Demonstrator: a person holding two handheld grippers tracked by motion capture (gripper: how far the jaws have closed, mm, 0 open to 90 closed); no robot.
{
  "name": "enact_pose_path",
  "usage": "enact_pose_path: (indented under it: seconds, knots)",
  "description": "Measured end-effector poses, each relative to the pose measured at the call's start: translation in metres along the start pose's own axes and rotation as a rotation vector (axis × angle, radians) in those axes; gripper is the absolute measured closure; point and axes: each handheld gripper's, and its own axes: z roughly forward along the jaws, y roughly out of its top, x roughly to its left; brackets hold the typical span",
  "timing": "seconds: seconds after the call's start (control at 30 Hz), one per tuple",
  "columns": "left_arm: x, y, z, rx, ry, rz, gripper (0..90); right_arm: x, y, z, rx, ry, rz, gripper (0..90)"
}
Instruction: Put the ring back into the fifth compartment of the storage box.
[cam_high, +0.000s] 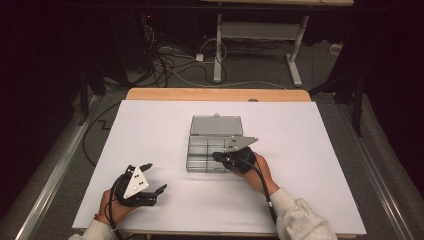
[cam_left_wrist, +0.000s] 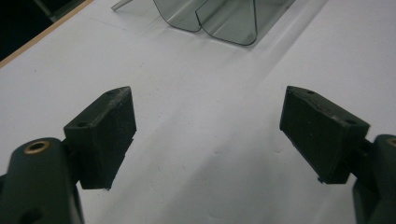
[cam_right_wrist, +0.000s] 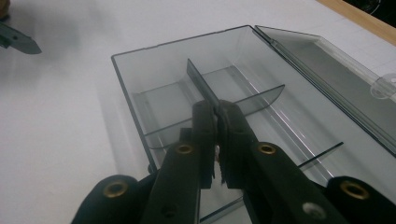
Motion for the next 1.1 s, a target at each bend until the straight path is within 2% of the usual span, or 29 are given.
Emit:
enact_pose_path:
  seconds: [0.3,0.53,0.7,0.87,0.97,1.1]
  knots:
    - [-0.002,0.001,-0.001,-0.005,0.009,0.002,17.9,0.0,-0.005,0.002,-0.002,0.003,0.021,86.3]
    - [-0.001,0.001,-0.001,-0.022,-0.019,-0.009,18.3,0.0,-0.006,0.003,-0.008,0.001,0.024,85.9]
    - [-0.001,0.001,-0.001,-0.019,-0.019,-0.011,18.3,-0.001,-0.007,0.001,-0.021,-0.011,0.027,83.8]
    - [0.0,0.002,-0.004,-0.057,-0.011,-0.024,19.9,-0.002,-0.005,-0.005,-0.038,-0.046,0.008,79.9]
    - [0.0,0.001,-0.004,-0.047,-0.012,-0.022,19.9,-0.001,-0.003,-0.009,-0.045,-0.072,-0.019,77.5]
    - [-0.001,0.002,-0.003,-0.035,-0.012,-0.016,19.9,0.001,-0.001,-0.014,-0.049,-0.074,-0.038,75.5]
